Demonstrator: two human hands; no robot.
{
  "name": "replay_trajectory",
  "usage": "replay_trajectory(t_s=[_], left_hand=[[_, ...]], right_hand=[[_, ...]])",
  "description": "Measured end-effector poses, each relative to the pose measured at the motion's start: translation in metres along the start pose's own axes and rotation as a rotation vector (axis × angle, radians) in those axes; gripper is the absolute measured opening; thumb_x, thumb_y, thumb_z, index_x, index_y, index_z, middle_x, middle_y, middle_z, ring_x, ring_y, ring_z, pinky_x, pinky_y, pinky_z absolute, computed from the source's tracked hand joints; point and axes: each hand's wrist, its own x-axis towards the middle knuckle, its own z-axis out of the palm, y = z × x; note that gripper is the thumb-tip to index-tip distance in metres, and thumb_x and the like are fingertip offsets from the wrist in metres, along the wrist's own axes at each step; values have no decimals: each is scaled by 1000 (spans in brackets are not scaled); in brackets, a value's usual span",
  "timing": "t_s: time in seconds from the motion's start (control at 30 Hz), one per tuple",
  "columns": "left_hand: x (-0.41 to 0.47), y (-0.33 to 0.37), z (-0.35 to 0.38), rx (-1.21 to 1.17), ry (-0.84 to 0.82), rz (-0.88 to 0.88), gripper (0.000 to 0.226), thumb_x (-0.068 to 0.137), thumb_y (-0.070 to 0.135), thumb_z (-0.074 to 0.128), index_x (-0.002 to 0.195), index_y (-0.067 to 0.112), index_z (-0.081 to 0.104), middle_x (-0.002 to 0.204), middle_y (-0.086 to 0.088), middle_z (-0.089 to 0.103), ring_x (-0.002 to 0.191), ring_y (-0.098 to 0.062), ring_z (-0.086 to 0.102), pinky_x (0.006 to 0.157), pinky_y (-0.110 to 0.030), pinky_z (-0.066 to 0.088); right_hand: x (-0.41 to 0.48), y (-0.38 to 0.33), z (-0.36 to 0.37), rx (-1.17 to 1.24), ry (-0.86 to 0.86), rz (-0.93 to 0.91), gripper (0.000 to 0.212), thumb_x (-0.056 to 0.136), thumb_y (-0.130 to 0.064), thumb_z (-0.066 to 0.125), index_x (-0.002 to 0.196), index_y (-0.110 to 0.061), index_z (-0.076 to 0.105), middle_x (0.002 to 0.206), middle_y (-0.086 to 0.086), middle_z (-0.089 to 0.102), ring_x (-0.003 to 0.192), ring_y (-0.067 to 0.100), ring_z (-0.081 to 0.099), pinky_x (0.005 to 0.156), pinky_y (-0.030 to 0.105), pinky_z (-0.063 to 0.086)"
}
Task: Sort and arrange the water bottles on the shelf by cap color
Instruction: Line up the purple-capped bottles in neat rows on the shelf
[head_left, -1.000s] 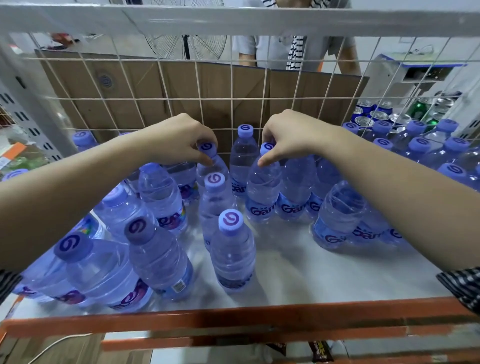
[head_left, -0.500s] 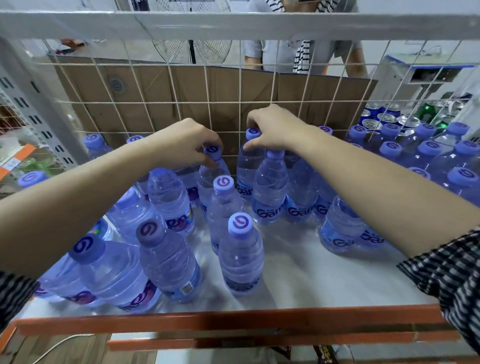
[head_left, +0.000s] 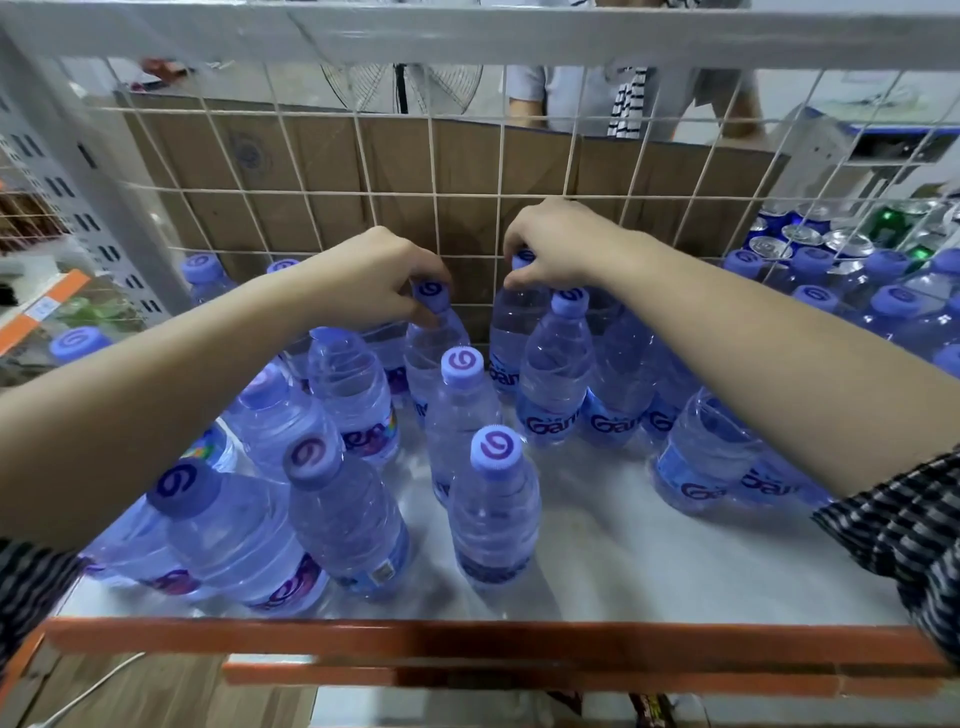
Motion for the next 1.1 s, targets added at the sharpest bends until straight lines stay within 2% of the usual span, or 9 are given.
replay_trajectory(t_s=[0.17,0.33,0.47,0.57,0.67,0.73,0.83,1.0,1.1], left_hand=[[1,-1,1,25,-12,15,39,82,35,76,117,21,67,81,4,65,69,-15,49,70,-28,41],[-8,-14,-16,-43,-84,-29,38,84,31,74,121,23,66,91,12,71,83,-10,66,77,-22,48],[-30,-42,-32,-17,98,-31,25,90,20,69,114,16,71,100,-1,72,88,-19,66,79,-25,48],[-45,-65,-35,70,162,-36,21,91,16,67,110,9,72,97,-10,71,86,-28,65,77,-33,48],[-55,-84,-32,67,113,-67,24,90,15,69,112,9,71,99,-11,71,87,-30,65,77,-33,47],[-54,-89,-28,41,104,-69,27,89,20,69,115,11,70,100,-10,71,87,-28,64,76,-31,46],[-39,-86,-22,-9,75,-51,33,88,27,70,119,16,68,103,-6,71,87,-25,64,77,-29,46],[-13,-73,-6,46,-10,-33,63,80,40,77,135,17,56,100,-7,69,91,-29,62,70,-25,36],[-4,-73,-5,71,-26,-45,52,83,35,75,128,15,59,101,-13,68,94,-35,61,71,-27,36]], right_hand=[[-1,0,-2,-5,-23,12,26,82,-43,71,97,-23,68,98,4,65,85,23,54,68,32,43],[4,-18,-5,-72,27,-25,39,85,-55,63,104,-22,71,104,4,68,98,28,61,68,33,45],[20,-55,-17,120,89,-115,35,92,-47,57,102,-17,72,103,5,70,98,28,62,79,35,49],[35,-84,-21,171,-18,-155,41,94,-51,54,106,-16,71,104,4,71,97,24,62,82,35,50],[40,-96,-24,42,-304,-148,46,86,-60,60,95,-16,71,81,2,72,73,17,68,67,29,56],[40,-95,-25,-1,-450,-94,43,81,-59,67,82,-17,66,53,-5,65,43,3,60,40,15,46],[39,-90,-24,-18,-477,-28,45,76,-56,73,74,-13,60,36,-15,54,30,-1,51,29,13,34],[42,-79,-19,32,-306,2,44,67,-53,80,76,-12,70,61,2,66,56,14,61,48,25,40],[44,-70,-14,21,-234,10,37,66,-49,82,73,-19,63,69,2,66,62,15,59,47,26,32]])
